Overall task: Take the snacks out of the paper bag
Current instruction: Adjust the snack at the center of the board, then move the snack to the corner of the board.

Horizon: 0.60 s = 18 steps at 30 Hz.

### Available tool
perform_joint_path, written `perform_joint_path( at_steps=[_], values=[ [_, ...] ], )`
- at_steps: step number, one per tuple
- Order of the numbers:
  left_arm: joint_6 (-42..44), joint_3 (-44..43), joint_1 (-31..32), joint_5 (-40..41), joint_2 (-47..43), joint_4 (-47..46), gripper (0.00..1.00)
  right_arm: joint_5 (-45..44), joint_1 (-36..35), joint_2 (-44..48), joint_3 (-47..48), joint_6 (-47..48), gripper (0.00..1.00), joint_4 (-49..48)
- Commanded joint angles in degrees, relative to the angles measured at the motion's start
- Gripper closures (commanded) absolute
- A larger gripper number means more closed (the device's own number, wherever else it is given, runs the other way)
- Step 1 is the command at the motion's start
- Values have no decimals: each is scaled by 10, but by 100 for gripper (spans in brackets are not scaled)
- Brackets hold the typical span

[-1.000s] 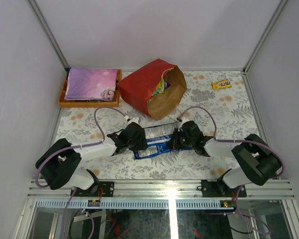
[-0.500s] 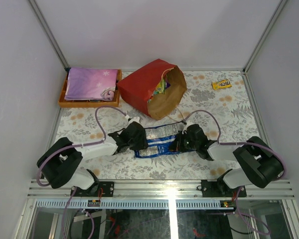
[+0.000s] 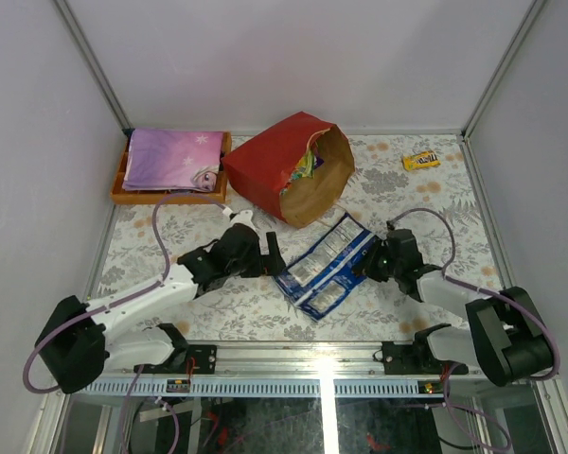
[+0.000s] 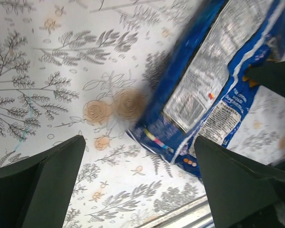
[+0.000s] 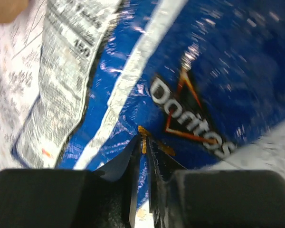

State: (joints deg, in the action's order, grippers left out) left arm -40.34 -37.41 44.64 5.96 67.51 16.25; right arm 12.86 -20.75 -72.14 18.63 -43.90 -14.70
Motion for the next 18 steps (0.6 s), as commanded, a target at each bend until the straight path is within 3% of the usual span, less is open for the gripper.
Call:
perform_joint_path(
  at_steps=[1, 4, 8, 10, 11, 18],
  values=[
    [19, -40, -2, 19, -43, 39, 0, -41, 54, 21, 29, 24, 80, 82],
    [24, -47, -15, 8, -61, 46, 0, -53, 56, 45, 73, 48, 70, 139],
    [27, -48, -54, -25, -68, 42, 0, -81, 32, 93, 128, 70, 30, 186],
    [29, -51, -66, -35, -68, 41, 0, -149, -18, 99, 172, 80, 10, 235],
    [31, -53, -69, -38, -67, 42, 0, -186, -48, 94, 195, 80, 6, 258],
    [40, -68, -76, -33, -76, 66, 0, -406, -210, -45, 315, 16, 2, 398]
  ],
)
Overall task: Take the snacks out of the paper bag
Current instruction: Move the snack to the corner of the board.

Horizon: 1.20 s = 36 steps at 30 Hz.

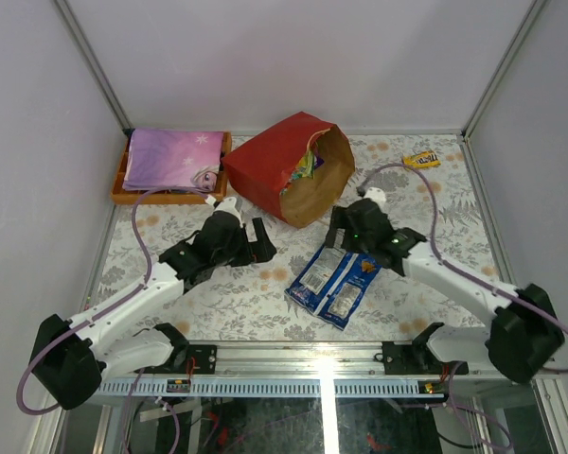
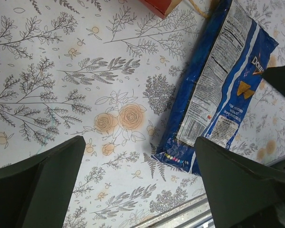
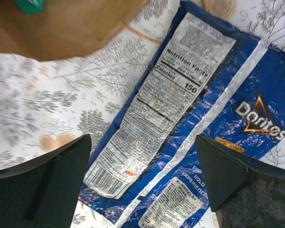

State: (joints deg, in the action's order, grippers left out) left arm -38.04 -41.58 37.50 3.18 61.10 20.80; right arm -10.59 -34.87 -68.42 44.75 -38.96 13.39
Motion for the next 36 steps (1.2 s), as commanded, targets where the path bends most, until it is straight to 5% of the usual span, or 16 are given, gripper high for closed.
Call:
perform_joint_path(
  at_steps=[1, 6, 13, 21, 36],
  values=[
    [18, -26, -6, -6, -15, 22, 0, -203, -88, -109, 70, -38, 0, 133],
    [22, -19, -31, -54, -25, 14, 0, -231, -126, -209, 109, -32, 1, 154],
    [32, -7, -70, -99, -38, 9, 0, -194, -116, -232, 69, -28, 1, 103],
    [44, 1, -98, -126, -43, 7, 0, -90, 38, -184, -24, -17, 1, 42],
    [59, -18, -107, -164, -41, 23, 0, -49, 279, -217, 6, 0, 1, 25]
  ],
)
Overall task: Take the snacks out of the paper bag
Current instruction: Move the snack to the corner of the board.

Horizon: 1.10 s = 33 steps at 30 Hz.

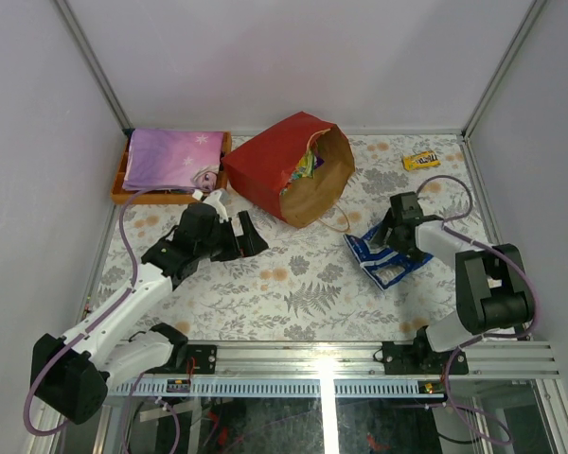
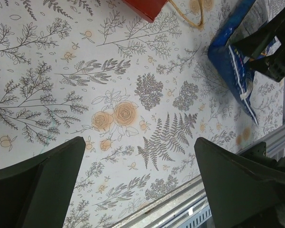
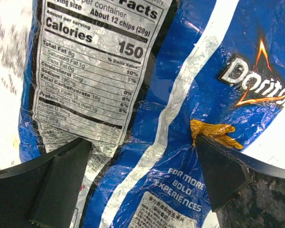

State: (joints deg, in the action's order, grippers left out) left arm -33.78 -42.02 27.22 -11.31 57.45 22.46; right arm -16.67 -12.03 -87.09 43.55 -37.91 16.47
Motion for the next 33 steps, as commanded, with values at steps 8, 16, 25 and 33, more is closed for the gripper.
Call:
perform_joint_path(
  at_steps=[8, 16, 25, 33],
  values=[
    [33, -30, -9, -25, 3, 27, 0, 17, 144, -107, 122, -93, 1, -16],
    [41, -44, -13, -29, 21, 33, 0, -13, 173, -196, 265, -206, 1, 1],
    [50, -64, -16, -9, 21, 59, 0, -23, 174, -204, 401, -135, 1, 13],
    [51, -85, -18, -18, 53, 47, 0, 70, 109, -135, 373, 81, 21, 3]
  ],
)
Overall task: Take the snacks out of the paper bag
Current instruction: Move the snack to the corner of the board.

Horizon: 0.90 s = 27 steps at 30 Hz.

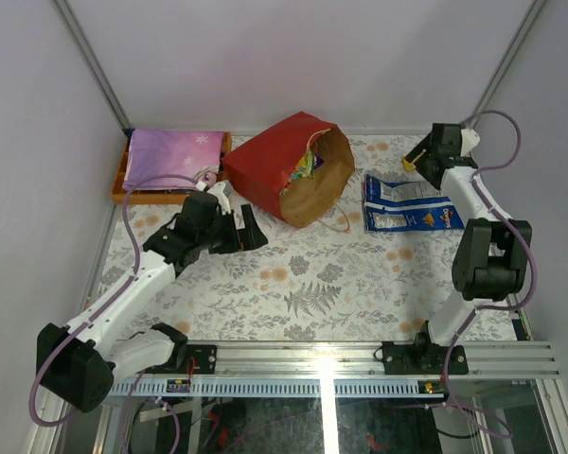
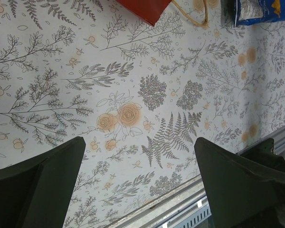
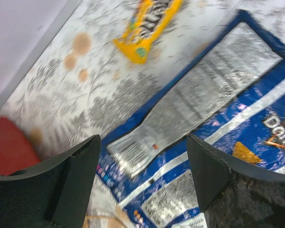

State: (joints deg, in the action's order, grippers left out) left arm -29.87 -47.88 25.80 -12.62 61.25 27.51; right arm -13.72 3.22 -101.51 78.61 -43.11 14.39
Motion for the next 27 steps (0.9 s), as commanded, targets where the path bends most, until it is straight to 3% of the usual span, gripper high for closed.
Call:
perform_joint_path(
  at_steps=[1, 4, 8, 12, 21, 23, 27],
  values=[
    [12, -27, -4, -7, 18, -3, 0, 33, -56, -1, 28, 151, 21, 41],
    [13, -28, -4, -12, 24, -4, 0, 47, -76, -28, 16, 177, 30, 32],
    [10, -30, -4, -16, 27, -4, 0, 106, -76, -99, 33, 175, 66, 24],
    [6, -30, -4, -7, 15, 5, 0, 129, -79, -161, 61, 172, 77, 18],
    [0, -38, -4, 6, 8, 21, 0, 187, -83, -191, 95, 181, 71, 13],
    [1, -44, -4, 8, 9, 25, 0, 193, -82, -156, 78, 182, 59, -1],
    [3, -51, -4, 12, 7, 28, 0, 194, -48, -61, 8, 167, 25, -46]
  ],
)
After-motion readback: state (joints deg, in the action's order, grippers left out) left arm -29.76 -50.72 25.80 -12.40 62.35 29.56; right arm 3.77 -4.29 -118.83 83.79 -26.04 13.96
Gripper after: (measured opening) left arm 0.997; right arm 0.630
